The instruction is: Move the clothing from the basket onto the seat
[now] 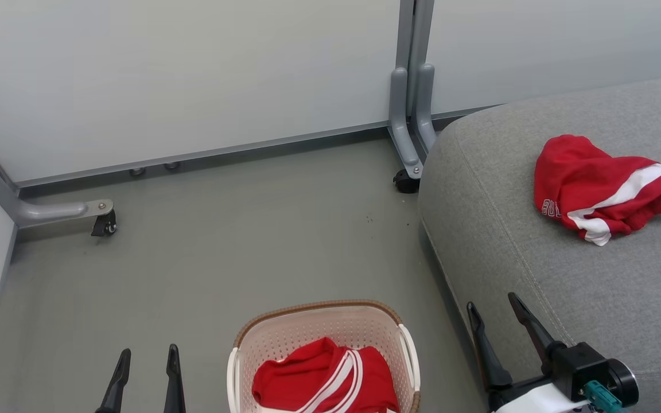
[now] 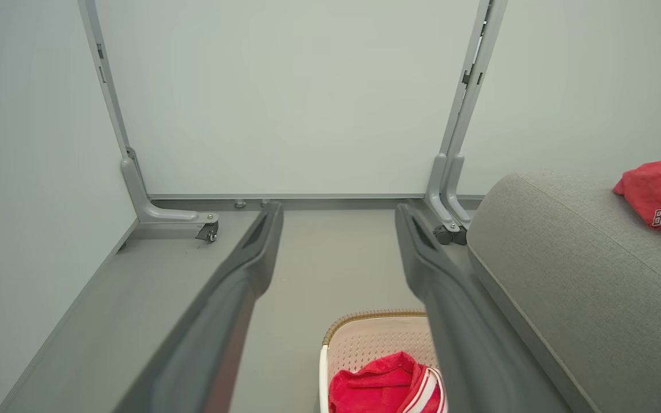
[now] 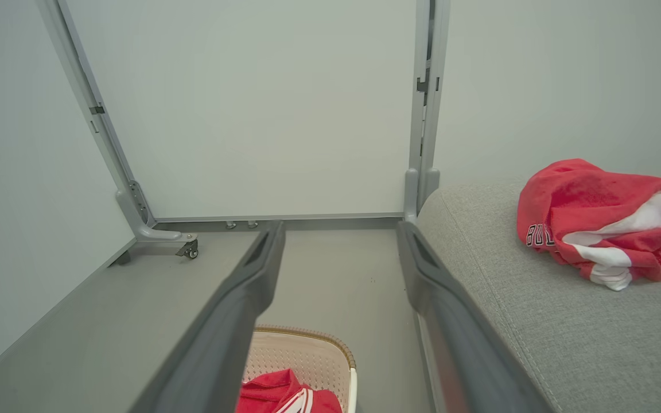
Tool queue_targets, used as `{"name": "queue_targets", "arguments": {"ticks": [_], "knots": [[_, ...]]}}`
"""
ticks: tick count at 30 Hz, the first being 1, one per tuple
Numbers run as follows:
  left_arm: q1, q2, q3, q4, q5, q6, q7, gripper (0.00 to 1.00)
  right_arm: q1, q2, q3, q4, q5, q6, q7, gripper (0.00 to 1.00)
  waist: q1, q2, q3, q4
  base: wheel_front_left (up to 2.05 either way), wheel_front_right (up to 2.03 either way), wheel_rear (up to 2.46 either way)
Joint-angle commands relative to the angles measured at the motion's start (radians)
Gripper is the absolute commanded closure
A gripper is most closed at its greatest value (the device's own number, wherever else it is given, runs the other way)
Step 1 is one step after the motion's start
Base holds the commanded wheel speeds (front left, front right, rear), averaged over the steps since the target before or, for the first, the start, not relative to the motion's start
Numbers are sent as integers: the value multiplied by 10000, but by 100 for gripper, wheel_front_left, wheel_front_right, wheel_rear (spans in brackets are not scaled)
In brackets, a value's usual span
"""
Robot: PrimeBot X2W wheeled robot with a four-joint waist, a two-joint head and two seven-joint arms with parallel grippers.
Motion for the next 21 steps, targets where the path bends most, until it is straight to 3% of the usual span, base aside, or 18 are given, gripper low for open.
{"name": "queue_targets", "arguments": {"ticks": [1,21], "knots": [[94,7,-14,37,25,-2,0,0,54,-24,48,32,-99,-7,-31,0,1,0,-32,17,0,0,0],[-97,7,287,2,102,0,-2,0,317,-26,-76,-31,-135,-7,-31,0,1,0,-279,37,0,0,0]]}}
